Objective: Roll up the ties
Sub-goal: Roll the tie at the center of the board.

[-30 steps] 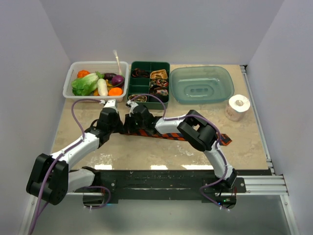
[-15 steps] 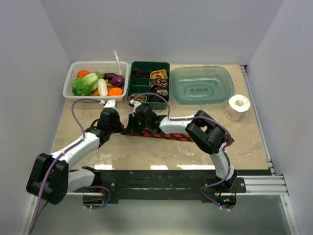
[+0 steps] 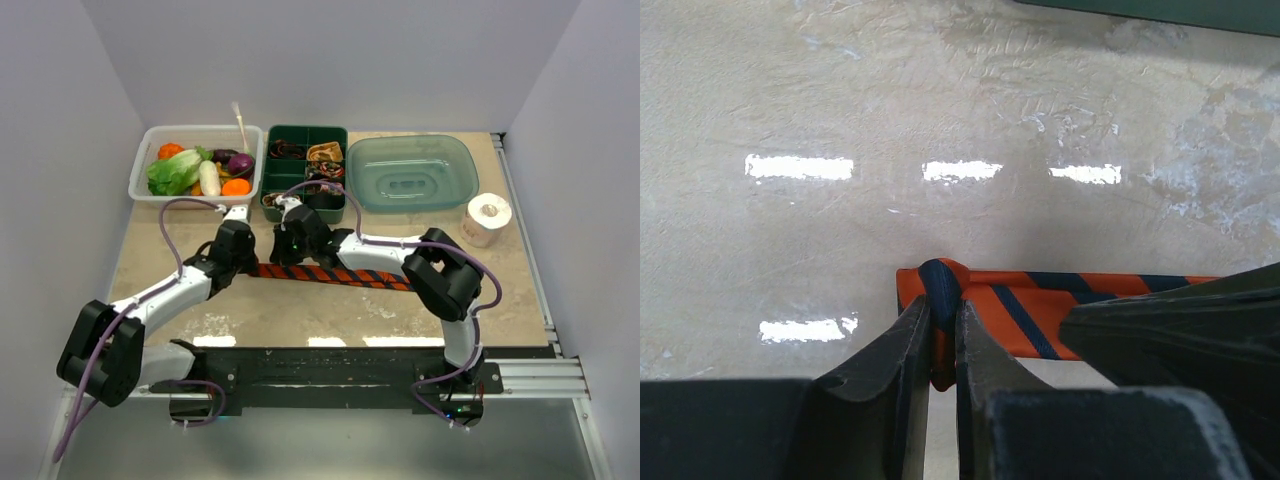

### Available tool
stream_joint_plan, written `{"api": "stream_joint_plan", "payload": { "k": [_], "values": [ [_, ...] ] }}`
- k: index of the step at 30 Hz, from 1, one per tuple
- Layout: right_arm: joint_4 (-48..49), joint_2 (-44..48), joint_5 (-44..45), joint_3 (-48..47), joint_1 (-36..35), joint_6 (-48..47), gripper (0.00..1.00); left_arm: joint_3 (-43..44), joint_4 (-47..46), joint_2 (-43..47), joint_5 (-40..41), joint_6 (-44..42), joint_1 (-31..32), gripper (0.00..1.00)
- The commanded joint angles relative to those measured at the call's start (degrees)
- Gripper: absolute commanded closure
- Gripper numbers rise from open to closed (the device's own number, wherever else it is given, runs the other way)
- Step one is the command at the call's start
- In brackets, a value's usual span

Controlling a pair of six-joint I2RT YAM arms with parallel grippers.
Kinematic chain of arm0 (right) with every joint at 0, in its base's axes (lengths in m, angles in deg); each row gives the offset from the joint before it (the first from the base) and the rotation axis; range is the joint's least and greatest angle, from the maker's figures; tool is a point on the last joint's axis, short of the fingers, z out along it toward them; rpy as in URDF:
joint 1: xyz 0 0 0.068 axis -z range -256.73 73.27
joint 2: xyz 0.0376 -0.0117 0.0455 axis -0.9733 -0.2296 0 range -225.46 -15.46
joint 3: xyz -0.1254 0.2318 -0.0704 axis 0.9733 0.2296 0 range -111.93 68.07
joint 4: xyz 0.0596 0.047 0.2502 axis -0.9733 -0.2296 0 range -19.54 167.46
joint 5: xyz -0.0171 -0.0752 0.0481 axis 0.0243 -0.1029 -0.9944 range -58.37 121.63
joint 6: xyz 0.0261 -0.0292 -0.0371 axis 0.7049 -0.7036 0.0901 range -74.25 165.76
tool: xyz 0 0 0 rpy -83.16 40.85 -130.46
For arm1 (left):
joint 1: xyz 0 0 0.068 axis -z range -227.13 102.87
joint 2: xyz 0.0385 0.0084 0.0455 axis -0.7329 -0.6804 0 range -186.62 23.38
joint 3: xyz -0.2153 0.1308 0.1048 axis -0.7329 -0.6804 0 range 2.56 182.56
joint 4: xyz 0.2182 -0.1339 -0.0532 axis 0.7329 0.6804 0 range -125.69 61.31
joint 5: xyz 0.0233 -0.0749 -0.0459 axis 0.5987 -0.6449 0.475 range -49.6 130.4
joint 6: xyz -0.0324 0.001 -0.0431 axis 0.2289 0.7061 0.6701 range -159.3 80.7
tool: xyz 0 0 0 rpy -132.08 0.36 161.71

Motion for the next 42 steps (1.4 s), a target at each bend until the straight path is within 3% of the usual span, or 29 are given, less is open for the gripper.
{"api": "stream_joint_plan", "payload": {
  "k": [1, 12, 30, 31, 35, 38, 42],
  "values": [
    [-1.2, 3.8, 2.6, 1.4, 1.5, -1.8, 1.00, 2.9, -0.2, -2.2, 1.3, -0.6, 1.4, 1.00],
    [-1.4, 4.9, 2.5, 3.8, 2.9, -1.8, 1.00, 7.0, 3.5, -8.4, 4.8, -0.3, 5.5, 1.00],
    [-1.3, 2.2, 0.0, 4.2, 3.5, -1.7, 1.00, 10.6, 6.6, -15.3, 11.3, -1.0, 14.4, 0.87],
    [-1.4, 1.9, 0.0, 4.1, 3.5, -1.7, 1.00, 10.9, 6.8, -15.9, 11.8, -1.1, 14.8, 0.85],
    [-1.8, 1.6, 0.1, 3.8, 3.6, -1.9, 1.00, 12.1, 7.6, -16.7, 13.2, -1.0, 16.5, 0.55],
    [-1.9, 1.8, 0.1, 3.5, 3.6, -2.1, 1.00, 12.3, 7.4, -16.6, 12.8, -1.1, 17.1, 0.40],
    [-2.0, 1.7, -0.4, 2.7, 3.6, -2.2, 1.00, 11.5, 5.4, -15.3, 11.4, -1.8, 17.4, 0.39]
  ]
}}
